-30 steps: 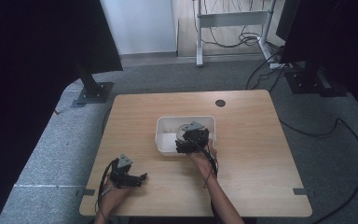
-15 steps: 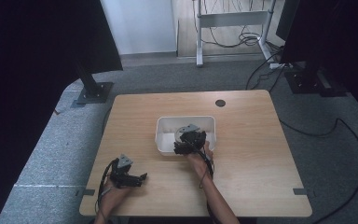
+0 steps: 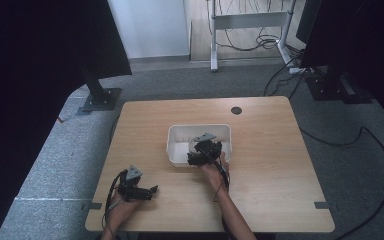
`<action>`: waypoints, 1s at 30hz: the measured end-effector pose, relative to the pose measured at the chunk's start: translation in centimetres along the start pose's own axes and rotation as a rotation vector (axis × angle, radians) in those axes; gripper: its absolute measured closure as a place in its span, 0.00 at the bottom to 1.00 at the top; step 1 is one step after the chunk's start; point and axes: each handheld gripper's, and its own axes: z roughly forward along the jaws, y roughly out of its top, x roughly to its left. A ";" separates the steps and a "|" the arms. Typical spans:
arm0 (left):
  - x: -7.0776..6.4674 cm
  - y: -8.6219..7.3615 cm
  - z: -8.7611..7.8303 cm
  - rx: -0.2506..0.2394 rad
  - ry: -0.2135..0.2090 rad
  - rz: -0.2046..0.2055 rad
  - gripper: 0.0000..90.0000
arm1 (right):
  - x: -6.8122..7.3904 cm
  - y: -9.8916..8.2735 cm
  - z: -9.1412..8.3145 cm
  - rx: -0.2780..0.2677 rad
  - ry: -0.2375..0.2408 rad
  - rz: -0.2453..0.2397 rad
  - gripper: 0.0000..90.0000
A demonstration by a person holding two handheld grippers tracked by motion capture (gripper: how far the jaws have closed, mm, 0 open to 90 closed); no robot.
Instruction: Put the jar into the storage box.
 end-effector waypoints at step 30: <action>0.0 0.0 0.0 0.000 0.000 0.001 0.01 | -0.1 0.4 -2.6 -0.060 0.007 -0.079 0.02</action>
